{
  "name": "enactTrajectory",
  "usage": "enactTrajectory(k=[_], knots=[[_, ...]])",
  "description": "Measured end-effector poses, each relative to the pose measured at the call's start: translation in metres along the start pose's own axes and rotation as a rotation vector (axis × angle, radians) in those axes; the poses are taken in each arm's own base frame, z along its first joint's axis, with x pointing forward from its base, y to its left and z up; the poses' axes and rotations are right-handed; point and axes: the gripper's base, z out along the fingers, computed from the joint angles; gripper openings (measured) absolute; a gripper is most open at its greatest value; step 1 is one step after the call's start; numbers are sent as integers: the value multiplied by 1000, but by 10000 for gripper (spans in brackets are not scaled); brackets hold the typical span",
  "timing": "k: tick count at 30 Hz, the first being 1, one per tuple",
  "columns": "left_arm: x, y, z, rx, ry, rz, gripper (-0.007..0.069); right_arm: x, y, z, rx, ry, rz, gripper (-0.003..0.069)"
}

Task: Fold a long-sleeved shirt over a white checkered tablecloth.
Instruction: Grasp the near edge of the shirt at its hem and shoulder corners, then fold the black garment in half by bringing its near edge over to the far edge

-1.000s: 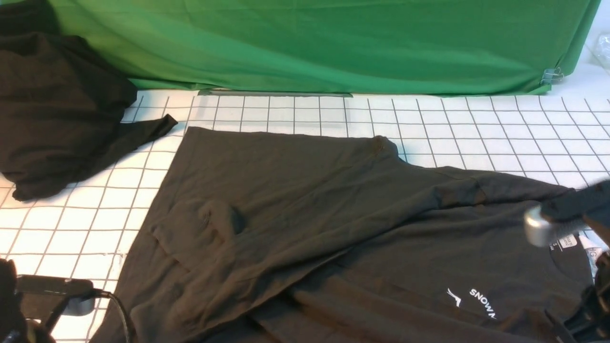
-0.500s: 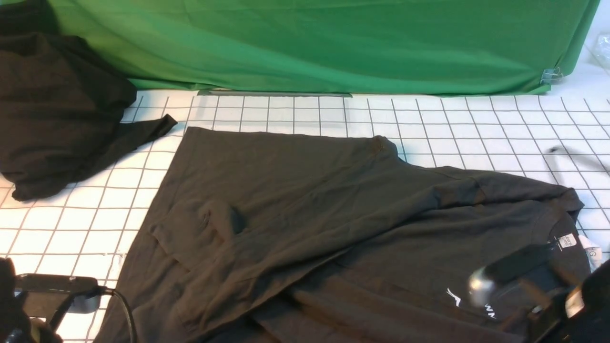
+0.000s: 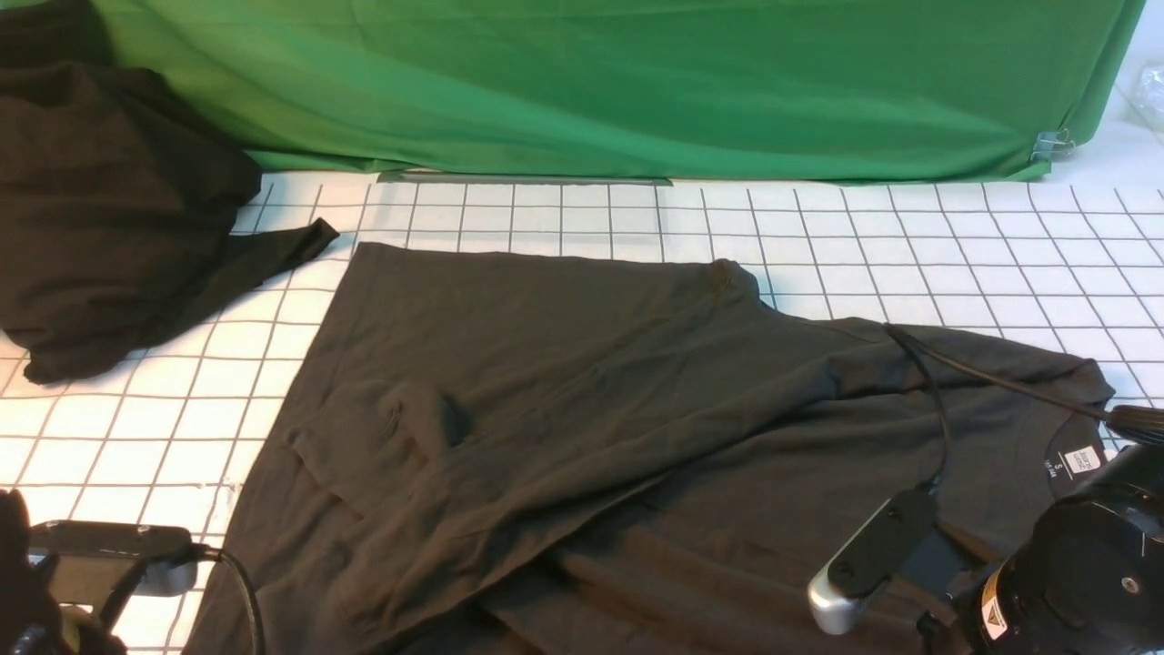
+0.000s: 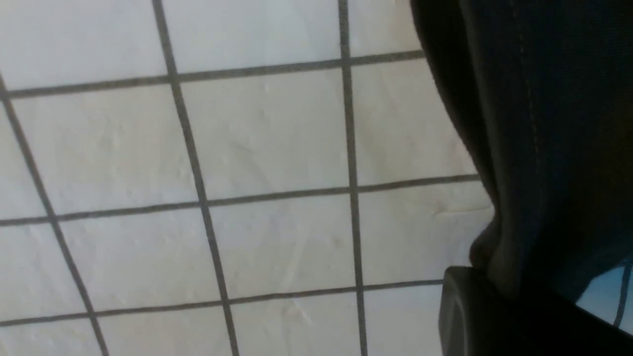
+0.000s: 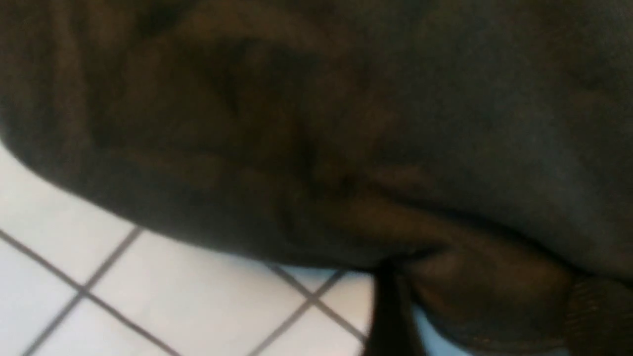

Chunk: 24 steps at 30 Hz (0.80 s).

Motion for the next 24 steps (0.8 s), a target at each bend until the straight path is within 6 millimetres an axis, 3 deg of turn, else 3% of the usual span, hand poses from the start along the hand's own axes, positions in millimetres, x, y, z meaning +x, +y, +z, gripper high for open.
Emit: enactTrajectory(k=[1, 2, 4, 6, 13, 15, 18, 24], knots=[[0, 0, 0, 0, 0, 0, 21, 0, 0, 0, 0, 0, 1, 337], [0, 0, 0, 0, 0, 0, 21, 0, -1, 0, 8, 4, -6, 195], [1, 0, 0, 3, 14, -3, 21, 3, -1, -2, 11, 18, -6, 74], [0, -2, -5, 14, 23, -11, 21, 7, 0, -7, 5, 39, 1, 39], [-6, -9, -40, 105, -94, -42, 21, 21, 2, -44, 9, -15, 5, 30], [-14, -11, -63, 134, -180, -43, 21, 25, 2, -62, 16, -73, 15, 29], [-23, -13, -76, 146, -234, -41, 21, 23, -1, -76, 24, -91, 42, 29], [-68, -17, -108, 146, -388, -41, 21, 1, -33, -112, 101, -196, 113, 29]])
